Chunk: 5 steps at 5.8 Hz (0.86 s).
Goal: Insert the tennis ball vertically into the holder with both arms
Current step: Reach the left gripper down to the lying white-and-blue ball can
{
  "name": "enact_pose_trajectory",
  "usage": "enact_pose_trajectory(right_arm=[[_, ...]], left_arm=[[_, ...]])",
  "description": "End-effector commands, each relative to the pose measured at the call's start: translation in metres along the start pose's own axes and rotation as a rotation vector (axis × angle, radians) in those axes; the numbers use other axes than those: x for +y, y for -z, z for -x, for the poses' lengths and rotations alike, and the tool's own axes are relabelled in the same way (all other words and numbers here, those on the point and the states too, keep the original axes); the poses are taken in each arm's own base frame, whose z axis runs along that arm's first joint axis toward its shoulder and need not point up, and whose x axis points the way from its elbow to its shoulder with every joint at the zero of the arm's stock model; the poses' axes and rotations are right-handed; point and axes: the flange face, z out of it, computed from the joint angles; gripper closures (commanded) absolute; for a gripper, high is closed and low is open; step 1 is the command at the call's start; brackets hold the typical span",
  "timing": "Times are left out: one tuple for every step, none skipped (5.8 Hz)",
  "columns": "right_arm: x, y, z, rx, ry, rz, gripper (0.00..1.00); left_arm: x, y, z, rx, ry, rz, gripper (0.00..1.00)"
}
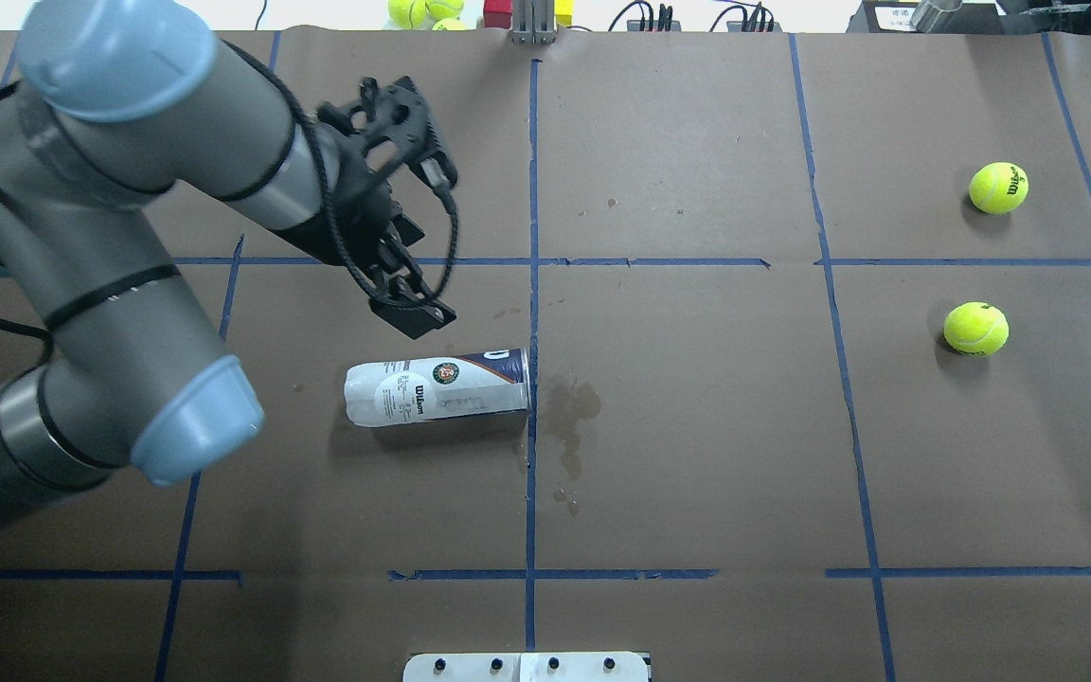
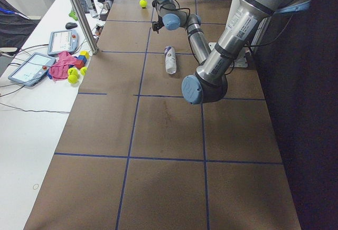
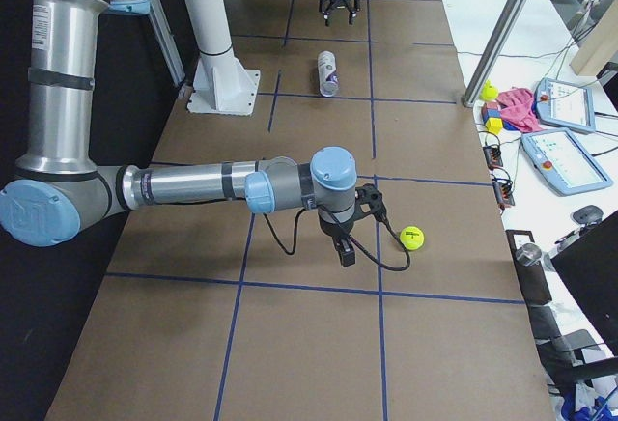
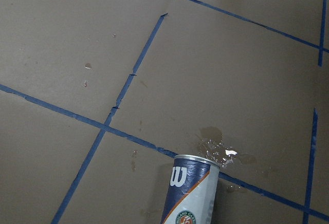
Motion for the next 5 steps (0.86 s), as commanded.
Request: enact_pose_trajectory(right_arm=[[0.001, 0.0, 0.0, 0.0, -0.003, 0.001, 0.0], [0.001, 0.0, 0.0, 0.0, -0.001, 0.001, 0.0], [0.001, -0.001, -0.001, 0.0, -0.002, 0.002, 0.0], [0.002, -0.003, -0.003, -0.001, -0.006, 0.007, 0.0], [0.002, -0.004, -0.003, -0.001, -0.007, 0.008, 0.0]], left_arm=[[-0.031, -0.049, -0.038, -0.11, -0.108, 0.183, 0.0], [-0.048, -0.076, -0.028, -0.111, -0.108, 0.234, 0.0], [-0.053, -0.098, -0.021, -0.118, -0.128, 0.28, 0.0], [-0.045, -0.131, -0.045, -0.154, -0.165, 0.337, 0.0], [-0.041, -0.156, -0.064, -0.185, -0.198, 0.376, 0.0]])
